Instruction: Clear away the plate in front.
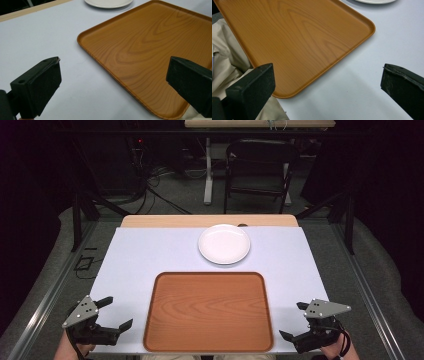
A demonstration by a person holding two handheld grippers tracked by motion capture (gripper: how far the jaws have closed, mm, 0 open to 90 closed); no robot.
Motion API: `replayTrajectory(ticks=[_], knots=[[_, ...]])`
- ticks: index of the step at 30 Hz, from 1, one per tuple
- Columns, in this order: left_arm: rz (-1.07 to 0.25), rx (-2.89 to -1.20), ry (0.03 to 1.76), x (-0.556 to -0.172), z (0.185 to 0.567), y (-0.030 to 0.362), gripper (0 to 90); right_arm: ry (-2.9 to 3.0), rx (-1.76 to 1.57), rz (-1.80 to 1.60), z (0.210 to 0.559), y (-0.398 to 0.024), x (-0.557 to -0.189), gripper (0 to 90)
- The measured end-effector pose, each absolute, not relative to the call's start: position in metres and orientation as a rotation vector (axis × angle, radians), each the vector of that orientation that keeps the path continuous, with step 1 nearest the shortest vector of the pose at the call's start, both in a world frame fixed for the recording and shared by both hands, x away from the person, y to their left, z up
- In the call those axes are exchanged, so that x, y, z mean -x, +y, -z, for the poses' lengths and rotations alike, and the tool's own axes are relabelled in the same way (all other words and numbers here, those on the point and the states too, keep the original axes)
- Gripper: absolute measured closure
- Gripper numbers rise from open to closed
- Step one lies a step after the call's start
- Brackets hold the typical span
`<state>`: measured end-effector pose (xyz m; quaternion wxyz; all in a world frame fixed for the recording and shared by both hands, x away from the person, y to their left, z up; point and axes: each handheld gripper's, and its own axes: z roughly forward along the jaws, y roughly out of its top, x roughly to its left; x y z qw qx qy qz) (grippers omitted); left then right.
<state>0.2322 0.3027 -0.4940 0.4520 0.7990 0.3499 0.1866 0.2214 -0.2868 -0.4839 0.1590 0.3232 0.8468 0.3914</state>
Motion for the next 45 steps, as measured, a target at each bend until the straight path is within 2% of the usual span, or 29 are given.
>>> replayTrajectory(ticks=[23, 37, 45], knots=[[-0.492, -1.987, 0.836, -0.231, 0.492, 0.296, 0.0, 2.436, -0.927, -1.105, 0.484, -0.285, -0.222, 0.0], [-0.505, -1.966, 0.813, -0.241, 0.483, 0.277, 0.0, 2.451, -0.917, -1.103, 0.485, -0.284, -0.223, 0.0], [-0.496, -1.961, 0.743, -0.249, 0.477, 0.258, 0.0, 2.459, -0.922, -1.078, 0.486, -0.283, -0.223, 0.0]])
